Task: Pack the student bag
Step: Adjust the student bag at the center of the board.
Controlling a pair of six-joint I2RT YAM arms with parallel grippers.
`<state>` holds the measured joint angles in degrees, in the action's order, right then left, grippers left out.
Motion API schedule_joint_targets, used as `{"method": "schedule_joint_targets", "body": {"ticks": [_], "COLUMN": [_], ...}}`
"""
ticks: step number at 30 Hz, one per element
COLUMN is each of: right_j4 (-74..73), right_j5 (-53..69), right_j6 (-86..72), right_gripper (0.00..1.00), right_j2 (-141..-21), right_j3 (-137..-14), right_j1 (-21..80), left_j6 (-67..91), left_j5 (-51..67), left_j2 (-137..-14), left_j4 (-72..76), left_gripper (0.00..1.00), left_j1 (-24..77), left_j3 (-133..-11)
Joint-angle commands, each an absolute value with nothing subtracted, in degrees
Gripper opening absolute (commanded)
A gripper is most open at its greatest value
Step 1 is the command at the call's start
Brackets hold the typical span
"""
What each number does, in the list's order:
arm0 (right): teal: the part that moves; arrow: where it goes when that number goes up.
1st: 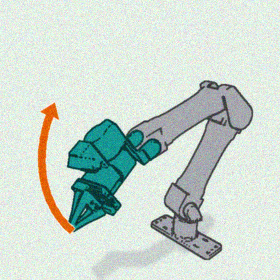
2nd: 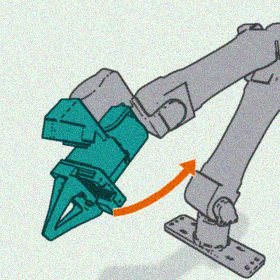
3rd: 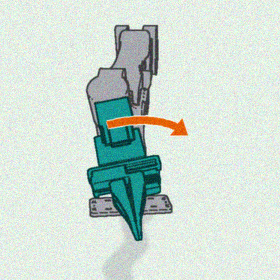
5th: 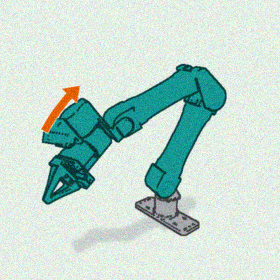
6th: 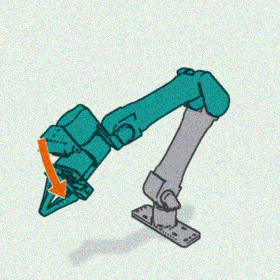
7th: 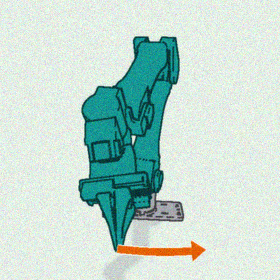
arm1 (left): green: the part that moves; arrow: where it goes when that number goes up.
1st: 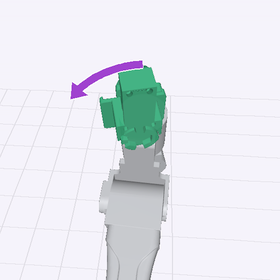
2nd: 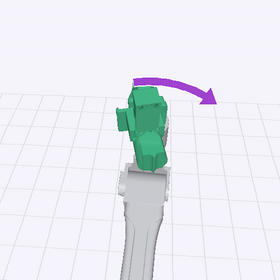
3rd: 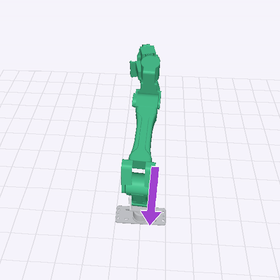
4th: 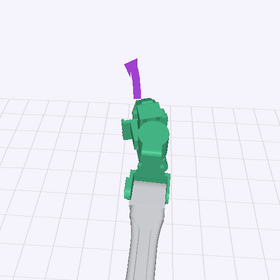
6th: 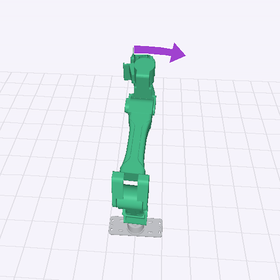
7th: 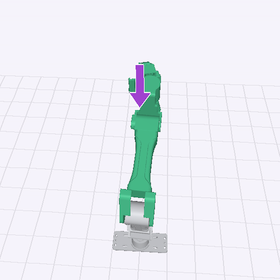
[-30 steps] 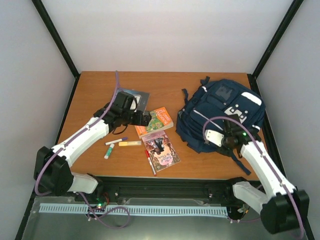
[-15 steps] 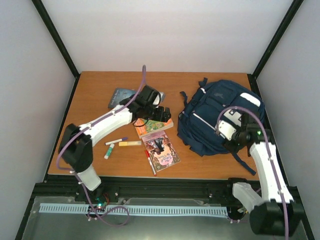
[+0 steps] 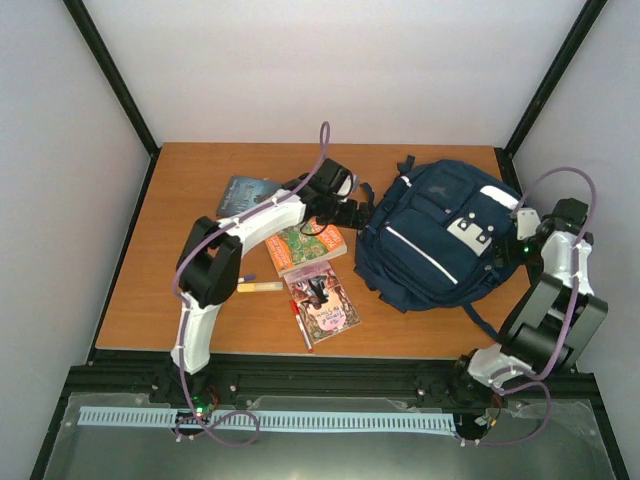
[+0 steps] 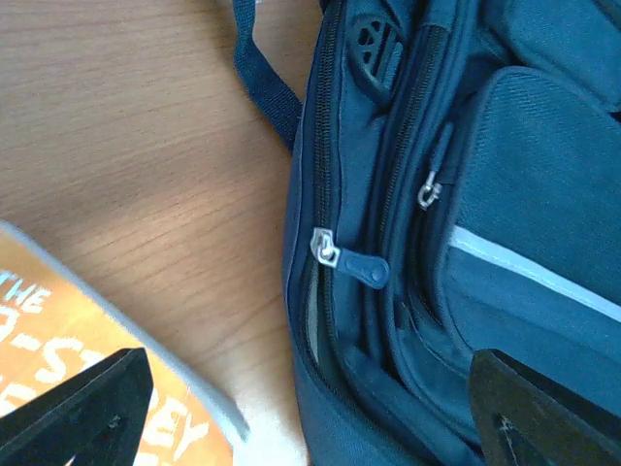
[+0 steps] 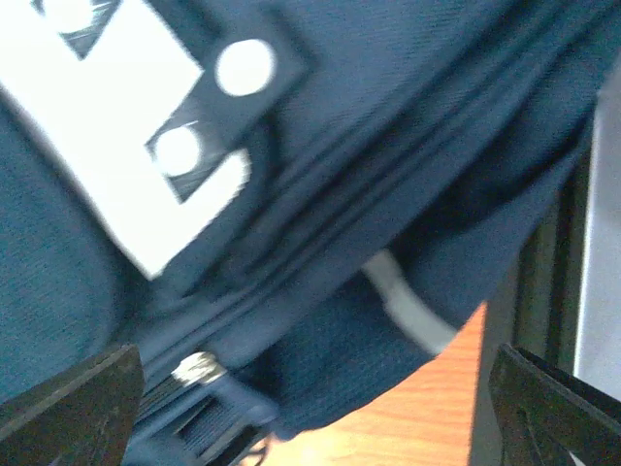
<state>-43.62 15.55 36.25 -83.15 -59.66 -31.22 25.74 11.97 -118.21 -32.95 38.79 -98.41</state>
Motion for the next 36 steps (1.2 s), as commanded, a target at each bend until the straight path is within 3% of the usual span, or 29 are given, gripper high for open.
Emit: {"method": "schedule_joint_targets", "body": {"ticks": [1,10,17,24,36], "right_j4": [-39.64,-38.72,-38.67,-35.33,-35.06], "right_j5": [17.32,22.95,26.14,29.95,33.45], "right_j6": [32.04,29.53,30.74,30.20,26.05], "right_gripper": [0.98,0.94,0.91,0.89,0.88], "right_j2": [-90.34,-100.22,-105.34,-108.81,-112.22], "right_j3": [-63.96,-66.93,-68.46,-68.61,-75.40], "right_j1": [-34.46,-35.16,-34.04,-31.99,-29.66], "left_j6": [27.04,27.05,27.88,30.44,32.74], "left_j5": [13.75,13.67,12.32,10.95,9.08], "left_j2": [-123.83,-130.80,-127.94,-119.49,-117.37], "left_j4": [-32.73,-32.69,-30.24,-23.50,-19.88], "left_gripper": [0.91,0.88,0.86,0.86,0.86], "left_j1": [39.89,44.38,51.35,58.70,61.25], "left_j3": [-104.05,-108.40,-101.42,-87.03,-81.81]}}
